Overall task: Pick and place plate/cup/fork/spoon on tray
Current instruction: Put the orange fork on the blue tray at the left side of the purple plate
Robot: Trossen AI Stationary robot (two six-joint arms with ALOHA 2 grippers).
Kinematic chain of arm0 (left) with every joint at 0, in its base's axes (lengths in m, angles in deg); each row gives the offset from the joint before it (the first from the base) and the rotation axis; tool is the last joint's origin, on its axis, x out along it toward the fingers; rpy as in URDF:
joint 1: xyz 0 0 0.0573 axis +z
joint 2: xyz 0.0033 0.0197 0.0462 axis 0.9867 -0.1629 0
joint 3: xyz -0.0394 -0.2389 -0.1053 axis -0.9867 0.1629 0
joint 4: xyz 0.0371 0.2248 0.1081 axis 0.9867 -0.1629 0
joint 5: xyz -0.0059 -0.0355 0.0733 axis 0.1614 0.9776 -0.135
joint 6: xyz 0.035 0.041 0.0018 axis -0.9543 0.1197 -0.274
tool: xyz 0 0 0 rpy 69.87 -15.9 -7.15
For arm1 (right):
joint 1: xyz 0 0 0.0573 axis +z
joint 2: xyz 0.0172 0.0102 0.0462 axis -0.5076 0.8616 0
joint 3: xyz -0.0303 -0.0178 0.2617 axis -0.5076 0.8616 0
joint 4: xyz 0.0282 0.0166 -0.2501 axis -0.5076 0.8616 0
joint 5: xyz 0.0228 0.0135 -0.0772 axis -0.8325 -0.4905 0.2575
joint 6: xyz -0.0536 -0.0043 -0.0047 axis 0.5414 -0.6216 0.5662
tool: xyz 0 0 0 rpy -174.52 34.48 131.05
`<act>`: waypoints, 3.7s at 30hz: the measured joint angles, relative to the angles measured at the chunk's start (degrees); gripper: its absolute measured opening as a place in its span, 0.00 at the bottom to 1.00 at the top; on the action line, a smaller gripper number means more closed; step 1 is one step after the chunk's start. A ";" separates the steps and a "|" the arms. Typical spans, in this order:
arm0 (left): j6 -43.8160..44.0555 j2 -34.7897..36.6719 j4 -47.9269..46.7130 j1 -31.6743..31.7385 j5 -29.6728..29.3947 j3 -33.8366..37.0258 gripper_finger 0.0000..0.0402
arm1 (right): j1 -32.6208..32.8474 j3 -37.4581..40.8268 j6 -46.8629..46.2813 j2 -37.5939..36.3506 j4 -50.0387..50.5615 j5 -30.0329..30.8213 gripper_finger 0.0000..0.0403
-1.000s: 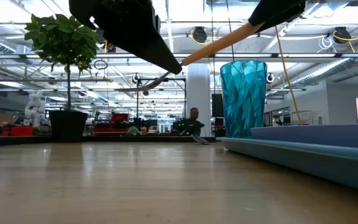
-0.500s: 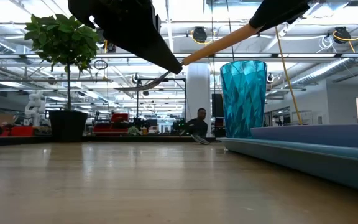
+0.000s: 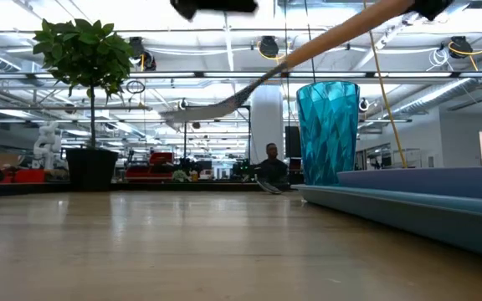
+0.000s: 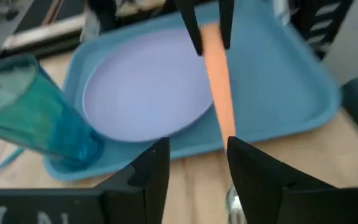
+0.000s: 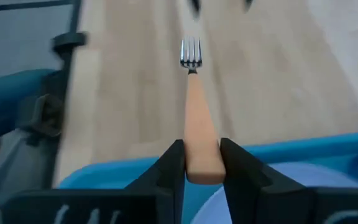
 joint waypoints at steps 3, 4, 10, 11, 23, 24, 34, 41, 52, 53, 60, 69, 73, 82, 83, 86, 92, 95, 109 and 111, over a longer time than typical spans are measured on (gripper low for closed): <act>0.04 2.35 0.99 -1.26 0.02 -0.09 0.42 | 4.24 -0.02 -2.29 -0.05 0.32 -0.11 0.17; 0.07 3.08 0.77 -1.65 0.02 -0.09 0.42 | 5.94 -0.02 -2.93 -0.05 0.63 -0.46 0.17; -0.02 4.99 2.13 -3.14 -0.02 -0.07 0.42 | 16.78 -0.02 -9.13 -0.24 3.46 -1.55 0.17; -0.14 4.99 2.75 -3.22 0.00 -0.07 0.42 | 18.46 -0.02 -10.94 -0.36 4.48 -1.51 0.17; -0.77 4.99 4.63 -2.74 -0.02 -0.05 0.42 | 31.35 -0.02 -30.71 -2.47 23.97 4.94 0.17; -1.05 4.99 4.73 -2.74 -0.03 -0.04 0.42 | 31.73 -0.02 -31.55 -2.71 25.03 6.13 0.17; -1.51 4.97 4.35 -2.66 -0.04 -0.04 0.42 | 31.65 1.78 -30.18 -2.94 24.96 10.69 0.17; -2.46 4.97 4.37 -2.66 -0.07 -0.02 0.42 | 31.61 8.85 -30.19 -2.92 16.85 10.38 0.18; -2.58 4.97 4.37 -2.28 -0.15 0.02 0.42 | 31.61 16.20 -34.27 -2.89 10.40 3.34 0.18; -2.58 4.97 4.37 -2.28 -0.15 0.02 0.42 | 31.61 16.60 -34.48 -2.89 9.85 2.18 0.19; -2.53 4.97 4.39 -2.29 -0.13 0.02 0.42 | 31.61 17.55 -37.63 -2.87 9.74 -1.47 0.23; -2.46 4.95 4.39 -2.29 -0.11 0.02 0.42 | 31.61 17.57 -37.39 -2.87 11.70 -1.43 0.31; -2.47 4.95 4.39 -2.29 -0.09 0.02 0.42 | 31.52 17.57 -37.43 -2.87 9.56 -1.43 0.31; -2.47 4.95 4.40 -2.29 -0.07 0.02 0.42 | 31.53 17.57 -41.36 -2.85 3.79 -4.49 0.23; -2.47 4.95 4.41 -2.29 -0.06 0.02 0.42 | 31.50 17.57 -41.38 -2.85 3.71 -4.49 0.21; -2.47 4.95 4.41 -2.29 -0.04 0.02 0.42 | 31.50 17.57 -40.79 -2.81 3.68 -4.45 0.14; -2.47 4.93 4.41 -2.29 -0.04 0.02 0.42 | 31.50 20.14 -39.62 -2.80 -2.48 -4.57 0.02; -2.47 4.93 4.41 -2.29 -0.04 0.02 0.42 | 31.46 22.91 -38.45 -2.76 -8.50 -5.46 0.01; -2.75 4.93 4.39 -2.29 -0.04 0.02 0.42 | 31.13 23.89 -36.25 -2.76 -9.32 -4.49 0.00; -2.71 4.93 4.40 -2.29 -0.04 0.02 0.42 | 31.13 23.89 -36.29 -2.76 -9.10 -4.49 0.00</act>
